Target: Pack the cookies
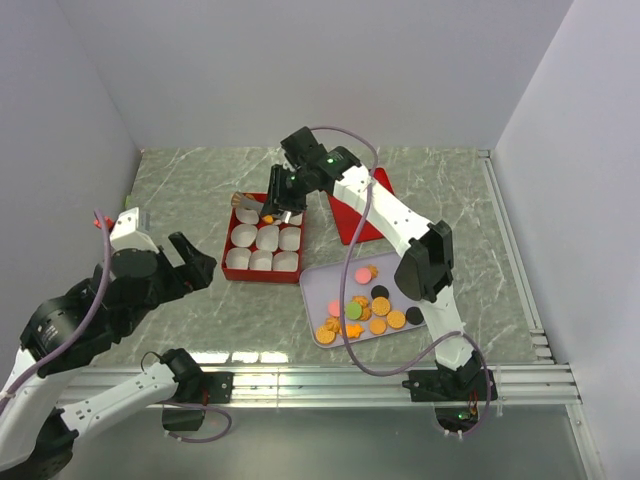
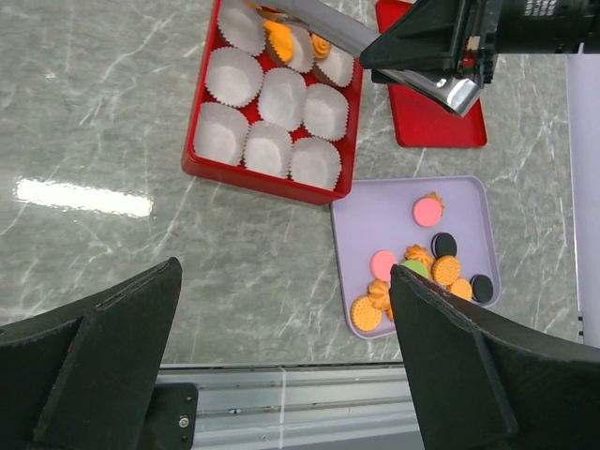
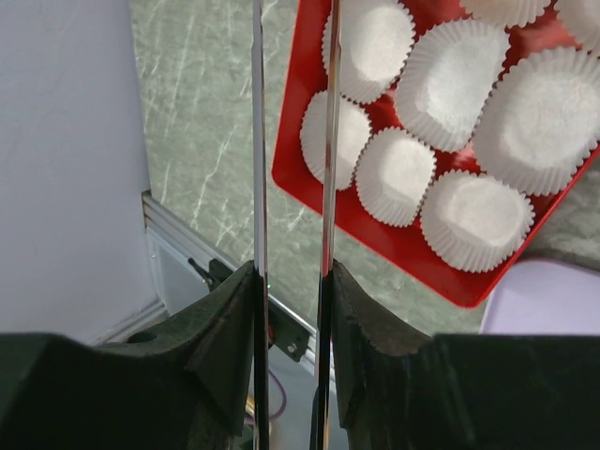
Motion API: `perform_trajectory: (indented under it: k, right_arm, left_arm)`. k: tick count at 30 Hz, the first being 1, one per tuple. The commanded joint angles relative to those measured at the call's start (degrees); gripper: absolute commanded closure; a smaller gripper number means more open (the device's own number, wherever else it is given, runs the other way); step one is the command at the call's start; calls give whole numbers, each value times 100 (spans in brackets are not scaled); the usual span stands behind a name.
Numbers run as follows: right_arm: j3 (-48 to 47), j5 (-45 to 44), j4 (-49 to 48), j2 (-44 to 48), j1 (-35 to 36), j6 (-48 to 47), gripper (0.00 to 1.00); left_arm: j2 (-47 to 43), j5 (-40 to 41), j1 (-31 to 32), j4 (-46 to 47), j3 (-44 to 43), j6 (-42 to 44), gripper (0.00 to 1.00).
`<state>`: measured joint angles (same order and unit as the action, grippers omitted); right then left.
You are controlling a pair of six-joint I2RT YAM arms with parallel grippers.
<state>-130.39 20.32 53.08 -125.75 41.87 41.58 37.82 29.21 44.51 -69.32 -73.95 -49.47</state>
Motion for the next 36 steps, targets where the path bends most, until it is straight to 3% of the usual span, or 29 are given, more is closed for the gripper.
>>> perform_trajectory:
  k: [1, 26, 36]
  right_arm:
    - [-382, 17, -289, -89, 41, 104, 61]
    - [-382, -186, -149, -274, -12, 254, 53]
    - [-216, -405, 18, 427, -21, 254, 53]
  left_arm:
    - [-21, 234, 14, -239, -260, -80, 1]
    - [-100, 410, 14, -284, -330, -1, 1]
    - [-258, 331, 14, -170, -269, -10, 1]
